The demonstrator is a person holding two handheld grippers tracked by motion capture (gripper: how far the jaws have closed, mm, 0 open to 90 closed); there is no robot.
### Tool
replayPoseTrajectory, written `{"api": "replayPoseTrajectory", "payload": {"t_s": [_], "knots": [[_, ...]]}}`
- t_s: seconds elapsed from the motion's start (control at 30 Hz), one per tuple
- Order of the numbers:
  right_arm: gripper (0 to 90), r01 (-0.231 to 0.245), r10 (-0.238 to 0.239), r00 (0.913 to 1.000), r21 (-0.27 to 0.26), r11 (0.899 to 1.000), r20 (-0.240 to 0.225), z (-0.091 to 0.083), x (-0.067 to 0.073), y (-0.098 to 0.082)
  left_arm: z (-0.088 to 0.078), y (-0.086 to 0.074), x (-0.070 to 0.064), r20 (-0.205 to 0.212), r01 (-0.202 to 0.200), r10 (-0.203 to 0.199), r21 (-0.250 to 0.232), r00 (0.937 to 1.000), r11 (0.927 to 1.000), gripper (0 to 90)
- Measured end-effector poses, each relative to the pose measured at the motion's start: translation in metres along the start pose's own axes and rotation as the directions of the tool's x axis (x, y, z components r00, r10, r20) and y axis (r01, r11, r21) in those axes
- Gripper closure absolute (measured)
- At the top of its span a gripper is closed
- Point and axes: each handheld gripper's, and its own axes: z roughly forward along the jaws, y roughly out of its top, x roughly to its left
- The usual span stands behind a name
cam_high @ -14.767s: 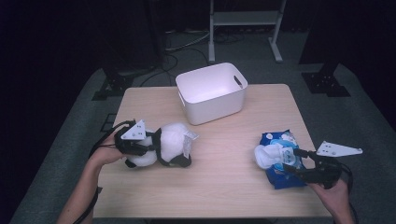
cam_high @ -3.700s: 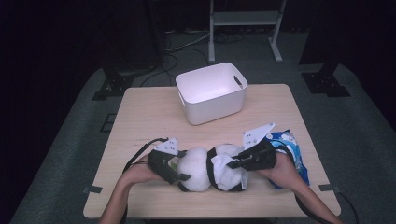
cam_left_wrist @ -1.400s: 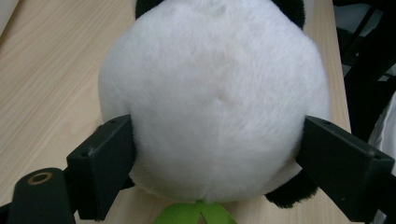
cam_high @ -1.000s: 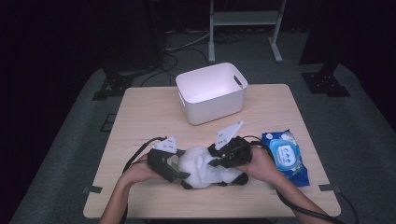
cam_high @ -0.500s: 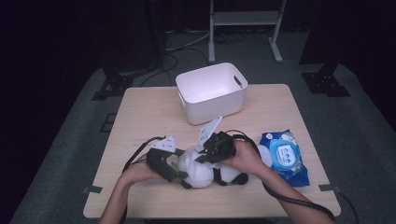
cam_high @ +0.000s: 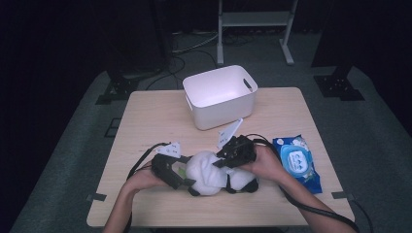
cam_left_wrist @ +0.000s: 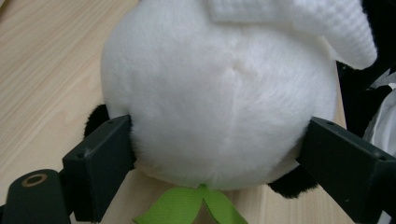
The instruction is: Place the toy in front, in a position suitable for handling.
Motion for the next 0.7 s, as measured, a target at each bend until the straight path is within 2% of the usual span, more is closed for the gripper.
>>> {"api": "replayPoseTrajectory", "payload": {"t_s": [0.13, 0.23, 0.37, 0.5, 0.7], "knots": [[80.8, 0.022, -0.022, 0.9998, 0.007, 1.000, -0.002, 0.009, -0.002, 0.017, 0.000, 0.000, -0.001, 0.001, -0.004, 0.004, 0.002, 1.0000, 1.0000, 10.4], [80.7, 0.019, -0.019, 0.9998, 0.011, 1.000, -0.004, 0.016, -0.007, 0.025, 0.000, 0.000, -0.001, 0.003, -0.005, 0.005, 0.003, 1.0000, 1.0000, 10.4], [80.6, 0.005, -0.006, 0.9998, 0.023, 1.000, 0.019, 0.018, -0.015, 0.030, 0.001, -0.001, -0.001, 0.005, -0.001, 0.001, 0.002, 1.0000, 1.0000, 10.5], [80.6, -0.023, 0.021, 0.9988, 0.035, 0.999, 0.043, 0.013, -0.027, 0.025, 0.001, 0.000, -0.001, 0.000, -0.005, 0.005, 0.006, 1.0000, 1.0000, 10.4], [80.6, -0.091, 0.088, 0.9929, 0.036, 0.995, 0.081, -0.002, -0.044, 0.002, 0.001, 0.000, -0.002, -0.002, -0.008, 0.008, 0.011, 1.0000, 0.9999, 10.5]]}}
